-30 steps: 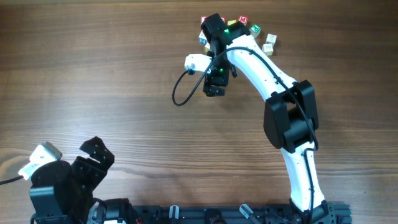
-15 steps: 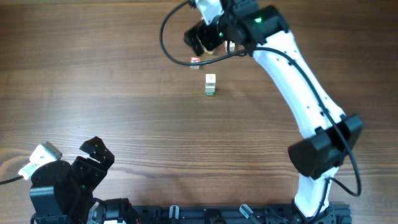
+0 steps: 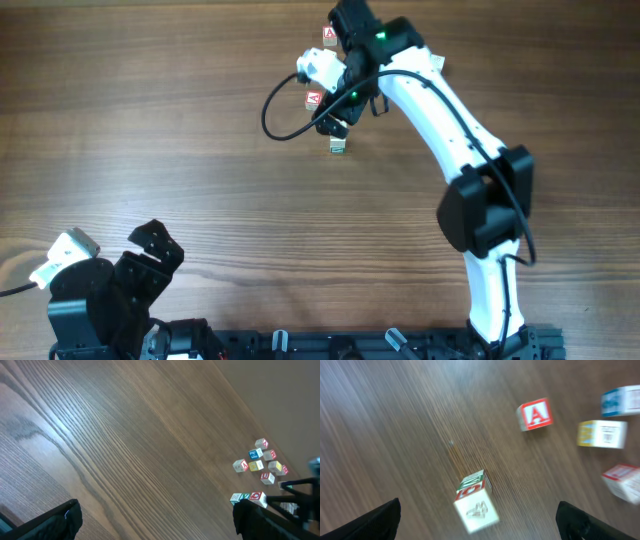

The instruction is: Form a tower

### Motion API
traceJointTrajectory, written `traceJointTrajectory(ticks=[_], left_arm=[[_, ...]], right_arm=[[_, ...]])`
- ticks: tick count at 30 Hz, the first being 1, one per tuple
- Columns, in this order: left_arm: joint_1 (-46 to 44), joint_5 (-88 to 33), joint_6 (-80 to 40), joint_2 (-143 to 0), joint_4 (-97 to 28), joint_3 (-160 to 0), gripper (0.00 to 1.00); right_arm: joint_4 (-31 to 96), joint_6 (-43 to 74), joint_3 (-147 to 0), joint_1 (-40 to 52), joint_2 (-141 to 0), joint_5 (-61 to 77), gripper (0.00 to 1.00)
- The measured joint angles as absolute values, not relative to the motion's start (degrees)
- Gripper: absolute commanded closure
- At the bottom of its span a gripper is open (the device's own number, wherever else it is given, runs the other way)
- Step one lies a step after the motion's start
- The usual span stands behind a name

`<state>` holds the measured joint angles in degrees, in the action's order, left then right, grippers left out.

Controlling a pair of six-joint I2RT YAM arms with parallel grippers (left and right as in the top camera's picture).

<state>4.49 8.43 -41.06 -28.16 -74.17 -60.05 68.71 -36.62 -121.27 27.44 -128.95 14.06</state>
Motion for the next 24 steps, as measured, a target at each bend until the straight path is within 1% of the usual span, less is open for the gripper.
traceJointTrajectory(ticks=[5,24], left_arm=[[4.5,8.4,-41.1,-28.2,-74.2,-60.1,0.00],[4.5,8.4,-41.1,-28.2,-74.2,-60.1,0.00]], right_arm=[[69.1,-40.4,-121.2,27.6,-130.2,13.9,0.00],[71.6,-43.0,-121.2,28.7,-130.2,10.7,0.00]])
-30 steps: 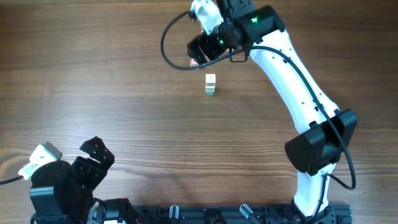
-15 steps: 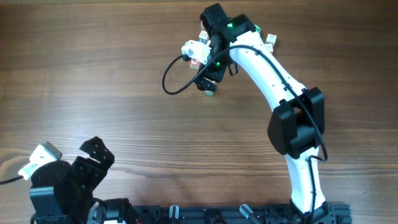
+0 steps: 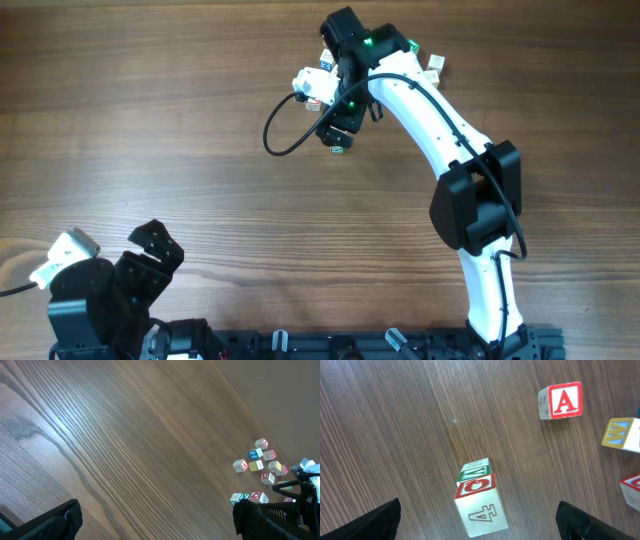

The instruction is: Form a tower

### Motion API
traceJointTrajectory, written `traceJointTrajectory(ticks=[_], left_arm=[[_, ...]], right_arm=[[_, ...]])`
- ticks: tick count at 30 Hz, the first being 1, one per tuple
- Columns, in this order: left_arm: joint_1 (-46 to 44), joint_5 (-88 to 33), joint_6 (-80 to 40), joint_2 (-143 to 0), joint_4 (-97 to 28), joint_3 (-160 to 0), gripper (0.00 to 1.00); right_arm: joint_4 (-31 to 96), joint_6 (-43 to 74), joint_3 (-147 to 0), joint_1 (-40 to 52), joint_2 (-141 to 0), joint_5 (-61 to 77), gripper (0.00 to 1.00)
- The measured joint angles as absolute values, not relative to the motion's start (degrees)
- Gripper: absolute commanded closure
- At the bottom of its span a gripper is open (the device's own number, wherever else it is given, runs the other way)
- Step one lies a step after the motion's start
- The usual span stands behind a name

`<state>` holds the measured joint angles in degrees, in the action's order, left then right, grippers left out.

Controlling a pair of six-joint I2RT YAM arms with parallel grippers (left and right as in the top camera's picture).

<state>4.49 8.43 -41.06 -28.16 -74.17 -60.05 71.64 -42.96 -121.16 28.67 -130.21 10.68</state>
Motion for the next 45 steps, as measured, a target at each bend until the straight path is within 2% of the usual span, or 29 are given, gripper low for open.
traceJointTrajectory(ticks=[8,21,23,39,45], left_arm=[[4.5,8.4,-41.1,-28.2,-74.2,-60.1,0.00],[4.5,8.4,-41.1,-28.2,-74.2,-60.1,0.00],[4.5,8.4,-41.1,-28.2,-74.2,-60.1,0.00],[4.5,8.4,-41.1,-28.2,-74.2,-60.1,0.00],[4.5,8.4,-41.1,-28.2,-74.2,-60.1,0.00]], right_arm=[[70.9,-43.7,-115.5,28.7,-130.2,10.7,0.00],[66.5,-49.1,-115.2,28.3,-130.3,9.6,0.01],[66.4,-49.7,-115.2,27.9,-130.3,9.5,0.10],[63.2,-52.8,-112.8,27.5,-130.3,8.9,0.07],[62.0,-53.2,-111.8,27.5,-130.6,8.9,0.16]])
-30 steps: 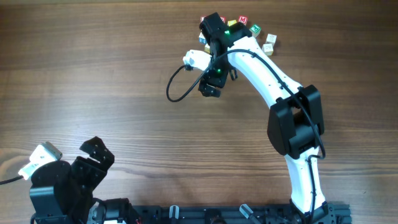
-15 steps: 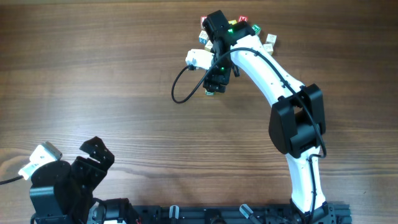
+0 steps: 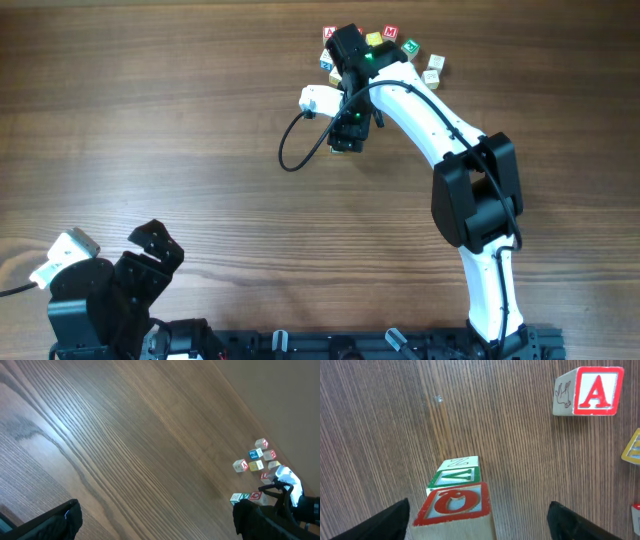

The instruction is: Form a tower

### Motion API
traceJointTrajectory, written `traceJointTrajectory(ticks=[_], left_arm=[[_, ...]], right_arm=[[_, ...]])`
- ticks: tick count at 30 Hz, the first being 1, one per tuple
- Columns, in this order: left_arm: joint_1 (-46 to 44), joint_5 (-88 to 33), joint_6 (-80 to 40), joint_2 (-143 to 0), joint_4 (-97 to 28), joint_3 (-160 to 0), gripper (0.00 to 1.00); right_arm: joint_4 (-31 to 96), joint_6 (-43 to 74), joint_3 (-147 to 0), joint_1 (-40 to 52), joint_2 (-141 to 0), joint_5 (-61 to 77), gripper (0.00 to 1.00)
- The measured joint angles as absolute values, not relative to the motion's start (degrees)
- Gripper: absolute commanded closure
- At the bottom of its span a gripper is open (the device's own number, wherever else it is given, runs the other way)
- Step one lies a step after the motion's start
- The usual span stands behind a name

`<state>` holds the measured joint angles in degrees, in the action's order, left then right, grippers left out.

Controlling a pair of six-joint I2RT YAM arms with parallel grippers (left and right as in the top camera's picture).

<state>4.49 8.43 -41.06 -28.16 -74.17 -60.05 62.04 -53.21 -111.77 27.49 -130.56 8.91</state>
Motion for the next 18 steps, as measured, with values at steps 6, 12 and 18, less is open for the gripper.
traceJointTrajectory(ticks=[6,12,18], left_arm=[[4.5,8.4,-41.1,-28.2,-74.2,-60.1,0.00],[4.5,8.4,-41.1,-28.2,-74.2,-60.1,0.00],[4.5,8.4,-41.1,-28.2,-74.2,-60.1,0.00]], right_arm=[[62.0,-53.5,-111.8,27.5,-130.6,8.9,0.21],[62.0,-53.5,-111.8,27.5,-130.6,8.9,0.22],[61.8,-53.5,-111.8,27.5,-130.6,9.0,0.13]])
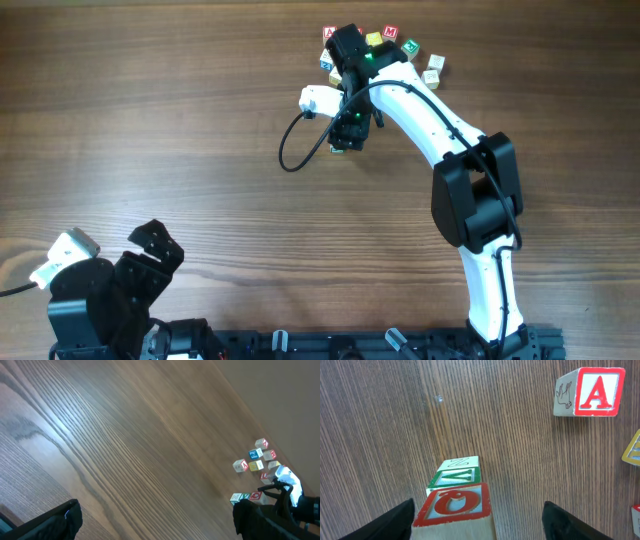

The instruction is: Form a tower

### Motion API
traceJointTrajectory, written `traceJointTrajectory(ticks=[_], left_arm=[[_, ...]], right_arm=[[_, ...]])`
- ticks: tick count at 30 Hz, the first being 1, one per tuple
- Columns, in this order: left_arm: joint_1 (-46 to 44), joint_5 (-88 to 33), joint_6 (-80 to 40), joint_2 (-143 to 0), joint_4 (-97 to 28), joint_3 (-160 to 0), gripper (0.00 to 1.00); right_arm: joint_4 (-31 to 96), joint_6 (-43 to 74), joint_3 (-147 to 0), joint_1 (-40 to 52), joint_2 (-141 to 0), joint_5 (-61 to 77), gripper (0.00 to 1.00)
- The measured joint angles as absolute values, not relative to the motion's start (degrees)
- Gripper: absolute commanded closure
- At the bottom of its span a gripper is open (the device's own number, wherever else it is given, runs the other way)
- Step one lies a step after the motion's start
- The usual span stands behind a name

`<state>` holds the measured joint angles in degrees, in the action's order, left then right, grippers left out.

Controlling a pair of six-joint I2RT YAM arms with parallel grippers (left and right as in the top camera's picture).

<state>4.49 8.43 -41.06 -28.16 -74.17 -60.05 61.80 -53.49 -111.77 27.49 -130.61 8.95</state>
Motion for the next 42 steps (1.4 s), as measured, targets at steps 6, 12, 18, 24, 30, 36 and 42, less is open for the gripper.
traceJointTrajectory(ticks=[6,12,18,24,30,36,42], left_arm=[[4.5,8.4,-41.1,-28.2,-74.2,-60.1,0.00],[4.5,8.4,-41.1,-28.2,-74.2,-60.1,0.00],[4.5,8.4,-41.1,-28.2,-74.2,-60.1,0.00],[4.5,8.4,-41.1,-28.2,-74.2,-60.1,0.00],[4.5,8.4,-41.1,-28.2,-74.2,-60.1,0.00],[4.5,8.4,-41.1,-28.2,-74.2,-60.1,0.00],[4.5,8.4,-41.1,-28.2,-74.2,-60.1,0.00]], right_arm=[[59.0,-53.5,-109.6,27.5,-130.7,9.0,0.15],[58.8,-53.5,-109.6,27.5,-130.7,9.0,0.25],[58.8,-53.7,-109.6,27.5,-130.7,9.0,0.33],[58.8,-53.7,-109.6,27.5,-130.7,9.0,0.38],[58.8,-53.7,-109.6,27.5,-130.7,9.0,0.40],[58.8,-53.7,-109.6,27.5,-130.7,9.0,0.43],[58.8,-53.7,-109.6,27.5,-130.7,9.0,0.46]])
